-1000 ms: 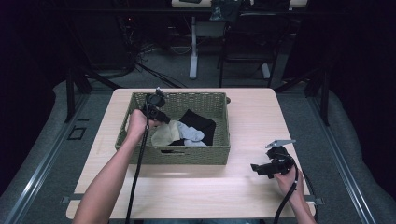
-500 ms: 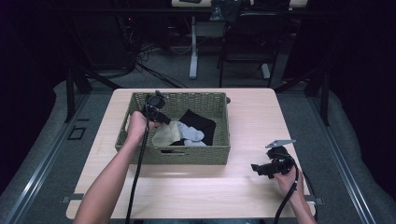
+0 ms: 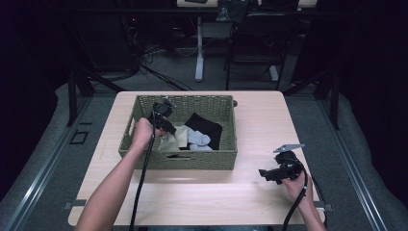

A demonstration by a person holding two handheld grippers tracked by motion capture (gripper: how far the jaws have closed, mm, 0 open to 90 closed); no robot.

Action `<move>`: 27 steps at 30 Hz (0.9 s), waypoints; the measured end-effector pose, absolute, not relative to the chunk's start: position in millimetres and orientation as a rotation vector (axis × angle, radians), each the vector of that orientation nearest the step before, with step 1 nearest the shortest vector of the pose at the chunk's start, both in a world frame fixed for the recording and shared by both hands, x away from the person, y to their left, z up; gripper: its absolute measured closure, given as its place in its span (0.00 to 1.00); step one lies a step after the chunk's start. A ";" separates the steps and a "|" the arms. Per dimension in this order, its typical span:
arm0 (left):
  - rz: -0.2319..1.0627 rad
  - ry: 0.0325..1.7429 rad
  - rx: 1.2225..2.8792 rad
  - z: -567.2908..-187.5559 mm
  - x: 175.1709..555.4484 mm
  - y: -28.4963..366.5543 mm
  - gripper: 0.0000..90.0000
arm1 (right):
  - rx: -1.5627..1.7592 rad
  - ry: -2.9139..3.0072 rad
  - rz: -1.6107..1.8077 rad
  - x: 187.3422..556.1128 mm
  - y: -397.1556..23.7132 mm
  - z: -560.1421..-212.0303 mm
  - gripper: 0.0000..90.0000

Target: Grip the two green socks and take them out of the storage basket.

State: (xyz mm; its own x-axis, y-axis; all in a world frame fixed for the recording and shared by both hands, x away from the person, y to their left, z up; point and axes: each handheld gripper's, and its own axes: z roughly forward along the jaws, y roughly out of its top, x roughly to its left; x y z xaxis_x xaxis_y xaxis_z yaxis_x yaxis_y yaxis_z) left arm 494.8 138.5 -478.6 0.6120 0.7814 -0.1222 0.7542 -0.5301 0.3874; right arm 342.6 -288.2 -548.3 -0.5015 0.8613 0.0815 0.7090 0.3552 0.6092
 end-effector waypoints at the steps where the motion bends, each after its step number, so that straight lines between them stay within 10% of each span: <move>1: 0.094 1.214 2.433 -472.4 493.9 140.5 0.93 | 1.405 2.366 0.869 342.7 -288.4 -548.4 0.09; 27: 0.222 1.136 2.421 -360.8 479.8 170.6 0.93 | 1.399 2.376 0.855 343.1 -287.3 -549.1 0.09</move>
State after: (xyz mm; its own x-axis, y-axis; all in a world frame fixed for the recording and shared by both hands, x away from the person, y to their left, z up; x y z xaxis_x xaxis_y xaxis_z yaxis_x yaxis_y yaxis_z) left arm 479.8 170.6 -360.8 0.6470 0.7611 -0.0460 0.6880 -0.5568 0.4655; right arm 343.1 -287.3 -549.1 -0.5055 0.8595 0.0753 0.7103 0.3650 0.6019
